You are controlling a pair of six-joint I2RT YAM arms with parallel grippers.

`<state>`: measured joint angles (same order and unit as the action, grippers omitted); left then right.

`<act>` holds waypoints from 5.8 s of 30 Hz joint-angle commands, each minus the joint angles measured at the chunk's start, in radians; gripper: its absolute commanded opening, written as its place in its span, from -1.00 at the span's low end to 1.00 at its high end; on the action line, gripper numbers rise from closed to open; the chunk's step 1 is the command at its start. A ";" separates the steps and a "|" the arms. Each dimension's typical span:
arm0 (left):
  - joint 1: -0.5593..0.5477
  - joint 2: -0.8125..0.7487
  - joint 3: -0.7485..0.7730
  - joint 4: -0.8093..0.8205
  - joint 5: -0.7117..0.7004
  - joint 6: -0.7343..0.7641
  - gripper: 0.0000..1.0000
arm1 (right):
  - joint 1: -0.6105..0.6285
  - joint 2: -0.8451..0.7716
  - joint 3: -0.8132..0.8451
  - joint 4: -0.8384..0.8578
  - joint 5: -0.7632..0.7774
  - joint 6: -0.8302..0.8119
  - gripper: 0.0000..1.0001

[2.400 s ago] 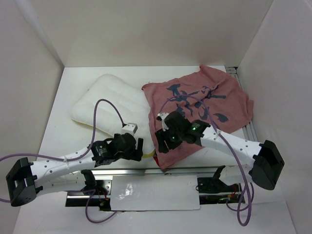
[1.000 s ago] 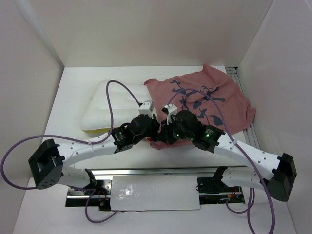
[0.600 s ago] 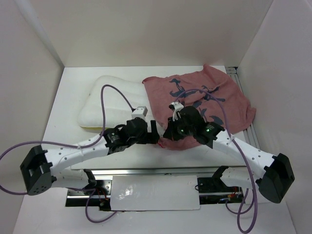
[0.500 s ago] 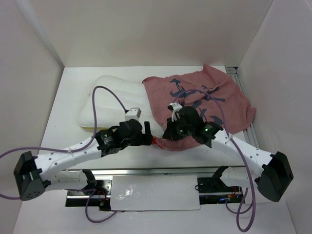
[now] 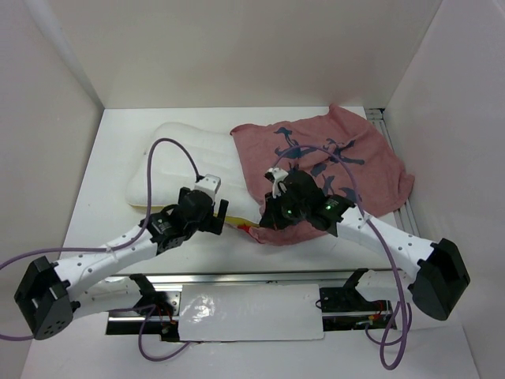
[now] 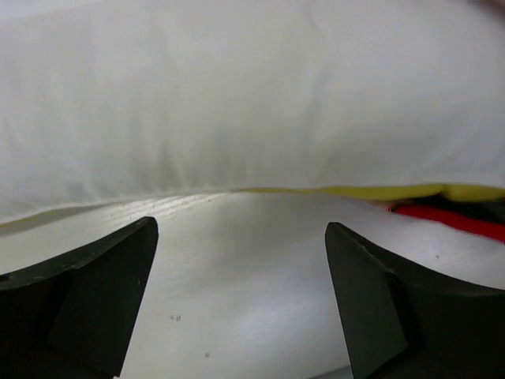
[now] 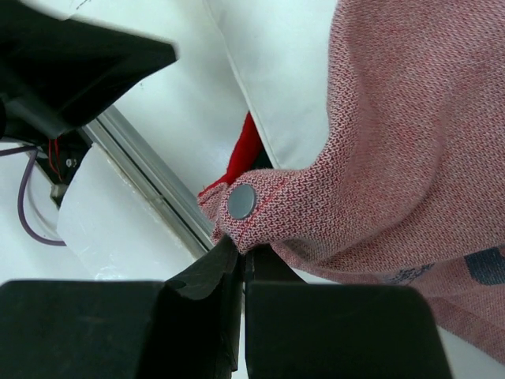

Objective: Put the pillow into the pillowcase

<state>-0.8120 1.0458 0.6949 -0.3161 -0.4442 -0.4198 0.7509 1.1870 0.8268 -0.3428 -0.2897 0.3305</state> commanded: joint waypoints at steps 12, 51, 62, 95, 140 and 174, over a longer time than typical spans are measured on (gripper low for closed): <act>0.131 0.424 0.143 0.312 0.181 0.149 -1.00 | 0.054 0.019 0.058 0.022 0.033 -0.008 -1.00; -0.012 0.228 0.247 -0.061 0.191 -0.421 -0.40 | 0.177 0.066 0.113 0.088 0.072 -0.068 -0.09; 0.094 0.140 0.391 -0.305 0.048 -0.386 1.00 | 0.141 -0.040 0.228 -0.096 0.480 -0.012 0.83; 0.405 0.798 0.542 0.190 0.533 -0.063 -1.00 | -0.252 1.023 1.158 -0.144 0.589 -0.225 -0.37; 0.274 0.371 -0.196 1.490 0.495 -0.005 -1.00 | -0.062 0.704 1.080 -0.070 -0.217 0.085 -1.00; 0.151 0.008 -0.027 0.279 0.087 -0.048 1.00 | -0.160 0.132 0.244 -0.199 0.433 0.056 1.00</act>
<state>-0.6579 1.0782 0.6971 0.0601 -0.3355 -0.4255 0.5800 1.3468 1.2083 -0.4992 0.0814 0.3382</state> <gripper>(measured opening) 0.997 0.999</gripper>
